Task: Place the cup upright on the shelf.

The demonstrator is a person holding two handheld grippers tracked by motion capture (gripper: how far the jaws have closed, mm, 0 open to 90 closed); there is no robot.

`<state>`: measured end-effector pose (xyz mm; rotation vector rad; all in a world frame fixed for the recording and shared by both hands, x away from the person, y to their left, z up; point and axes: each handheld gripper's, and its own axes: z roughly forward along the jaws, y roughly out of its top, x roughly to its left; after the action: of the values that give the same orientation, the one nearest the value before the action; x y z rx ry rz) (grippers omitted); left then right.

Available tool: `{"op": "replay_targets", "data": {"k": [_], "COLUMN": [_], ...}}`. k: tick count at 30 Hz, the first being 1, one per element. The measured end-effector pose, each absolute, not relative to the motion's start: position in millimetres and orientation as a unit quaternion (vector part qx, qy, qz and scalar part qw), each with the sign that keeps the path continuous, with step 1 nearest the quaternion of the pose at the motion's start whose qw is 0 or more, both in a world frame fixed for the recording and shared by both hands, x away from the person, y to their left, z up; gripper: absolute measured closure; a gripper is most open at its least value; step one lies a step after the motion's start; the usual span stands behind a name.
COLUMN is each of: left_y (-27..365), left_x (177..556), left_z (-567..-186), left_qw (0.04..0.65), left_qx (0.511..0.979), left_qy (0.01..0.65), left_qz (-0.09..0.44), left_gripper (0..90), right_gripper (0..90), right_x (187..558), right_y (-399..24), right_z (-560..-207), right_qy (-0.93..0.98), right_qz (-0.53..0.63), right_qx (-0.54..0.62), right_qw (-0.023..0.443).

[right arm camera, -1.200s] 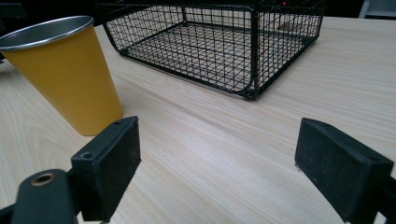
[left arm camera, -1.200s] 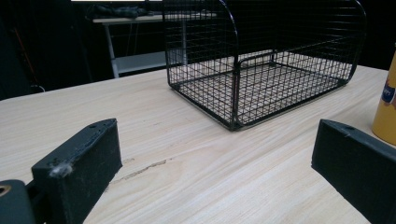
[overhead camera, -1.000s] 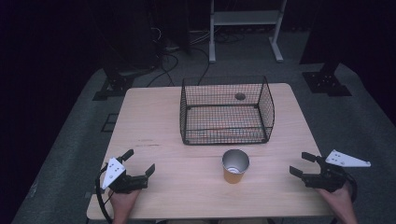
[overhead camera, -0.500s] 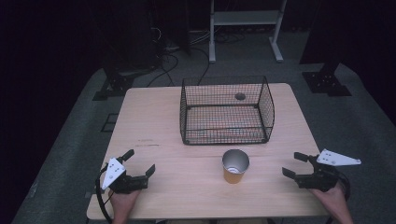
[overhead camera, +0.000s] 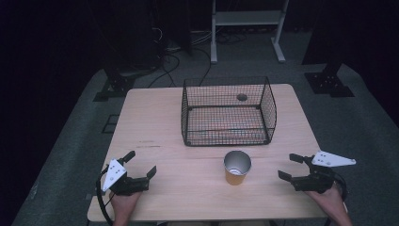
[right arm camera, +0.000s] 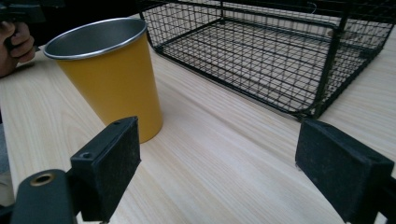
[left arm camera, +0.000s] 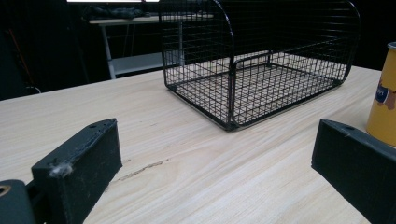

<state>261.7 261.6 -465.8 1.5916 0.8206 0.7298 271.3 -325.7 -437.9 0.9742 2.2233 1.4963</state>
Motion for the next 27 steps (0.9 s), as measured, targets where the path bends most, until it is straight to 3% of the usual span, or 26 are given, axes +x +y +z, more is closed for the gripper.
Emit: {"op": "replay_targets", "data": {"k": [27], "left_y": [261.4], "left_x": [261.9], "left_z": [-465.9], "left_qw": [0.568], "left_qx": [0.679], "left_qy": [0.348], "left_qz": [0.309], "left_gripper": [0.8], "right_gripper": [12.7], "right_x": [275.5], "right_y": [-291.6], "right_z": [-422.9], "right_qy": [0.795], "right_qz": [0.519], "right_qx": [0.287], "right_qw": [0.130]}}
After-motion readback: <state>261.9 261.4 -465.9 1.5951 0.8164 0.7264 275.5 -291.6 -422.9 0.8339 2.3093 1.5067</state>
